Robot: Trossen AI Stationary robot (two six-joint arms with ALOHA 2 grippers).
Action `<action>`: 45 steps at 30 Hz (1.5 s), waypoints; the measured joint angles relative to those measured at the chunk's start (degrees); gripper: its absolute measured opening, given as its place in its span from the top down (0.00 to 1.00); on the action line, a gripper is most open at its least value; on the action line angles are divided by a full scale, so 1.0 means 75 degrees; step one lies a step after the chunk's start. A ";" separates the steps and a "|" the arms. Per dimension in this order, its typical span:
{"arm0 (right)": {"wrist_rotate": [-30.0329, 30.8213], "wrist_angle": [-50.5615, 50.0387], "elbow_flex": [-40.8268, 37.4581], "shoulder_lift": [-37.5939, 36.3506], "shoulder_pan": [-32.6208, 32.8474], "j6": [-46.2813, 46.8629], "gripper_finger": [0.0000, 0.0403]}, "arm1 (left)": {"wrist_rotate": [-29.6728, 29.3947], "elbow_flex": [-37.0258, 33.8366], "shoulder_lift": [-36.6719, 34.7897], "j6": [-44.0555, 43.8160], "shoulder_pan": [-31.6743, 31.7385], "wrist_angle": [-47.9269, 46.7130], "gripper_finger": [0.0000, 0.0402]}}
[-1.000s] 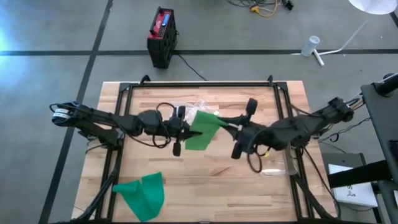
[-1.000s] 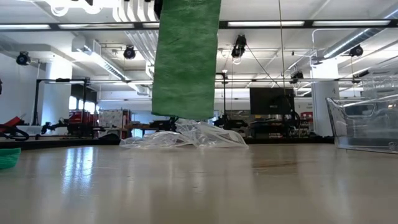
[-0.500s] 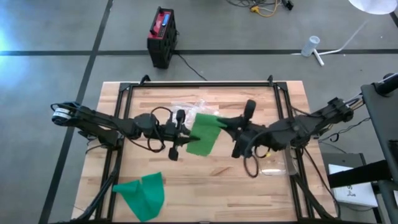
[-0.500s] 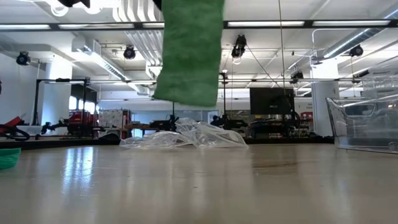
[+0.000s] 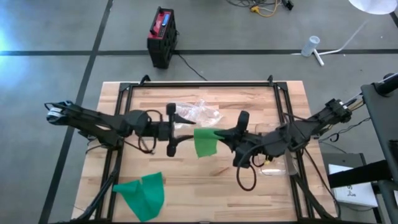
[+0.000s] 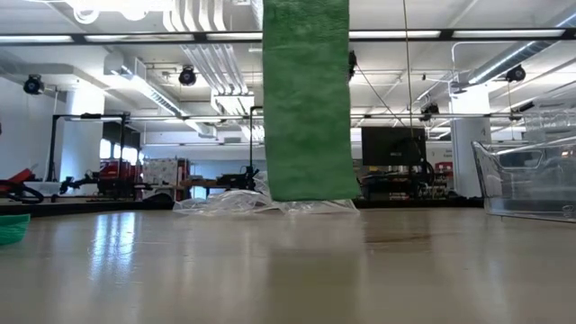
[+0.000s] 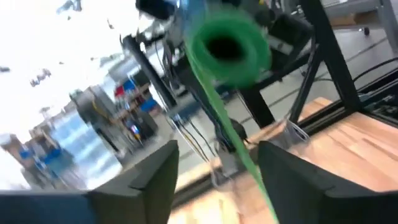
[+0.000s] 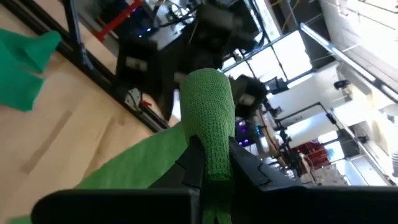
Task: Roll bandage
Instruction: Roll the green bandage
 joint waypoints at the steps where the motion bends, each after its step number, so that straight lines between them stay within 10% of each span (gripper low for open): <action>1: -0.0007 -0.0048 -0.0009 0.0000 0.0002 0.0047 0.93 | 0.0015 0.0071 -0.0016 0.0221 -0.0076 -0.0015 0.44; 19: 0.0053 -0.0018 -0.0058 0.0041 -0.0012 0.0234 0.93 | -0.0184 0.1486 0.0606 -0.0205 -0.0423 -0.0825 0.33; 33: 0.0205 0.0035 -0.0064 0.0047 -0.0027 0.0229 0.93 | 0.0755 0.1575 0.0635 -0.0969 0.0039 -0.1261 0.54; 45: 0.0223 0.0012 -0.0064 0.0052 -0.0076 0.0558 0.89 | 0.0661 0.1552 0.0633 -0.0823 0.0074 -0.1239 0.92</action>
